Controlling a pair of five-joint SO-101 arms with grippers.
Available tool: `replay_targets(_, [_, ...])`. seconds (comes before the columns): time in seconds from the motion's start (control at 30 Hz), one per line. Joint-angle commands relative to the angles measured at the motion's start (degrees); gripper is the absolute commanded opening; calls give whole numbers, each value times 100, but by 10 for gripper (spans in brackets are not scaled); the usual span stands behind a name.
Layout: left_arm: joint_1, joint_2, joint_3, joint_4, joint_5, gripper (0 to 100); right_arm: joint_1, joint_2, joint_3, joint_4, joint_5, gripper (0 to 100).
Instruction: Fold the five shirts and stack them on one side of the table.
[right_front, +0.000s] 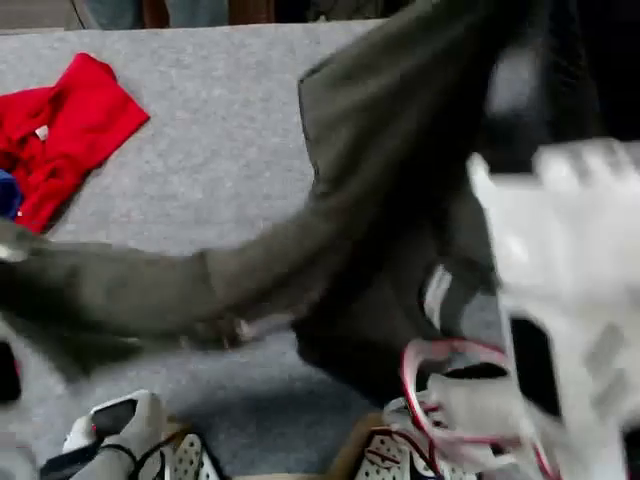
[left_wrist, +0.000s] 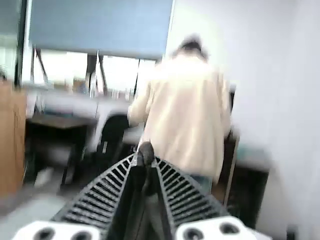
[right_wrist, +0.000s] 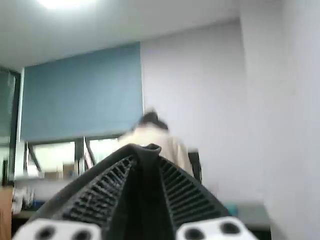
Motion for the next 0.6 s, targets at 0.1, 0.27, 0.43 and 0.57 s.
replay_targets(0.1, [-31,-114,4523,-976,-53,29,-246,22,2624,-79,-114,14])
replay_targets(0.27, [-31,360,8145,-4862,-53,29,-220,84,5780,-2022,-105,14])
replay_targets(0.43, [-31,1371,9191,-8492,-9,29,35,479,7987,-5292,-35,13])
replay_targets(0.57, [-4,1767,8251,-8255,-9,29,114,866,7969,-5635,-35,13])
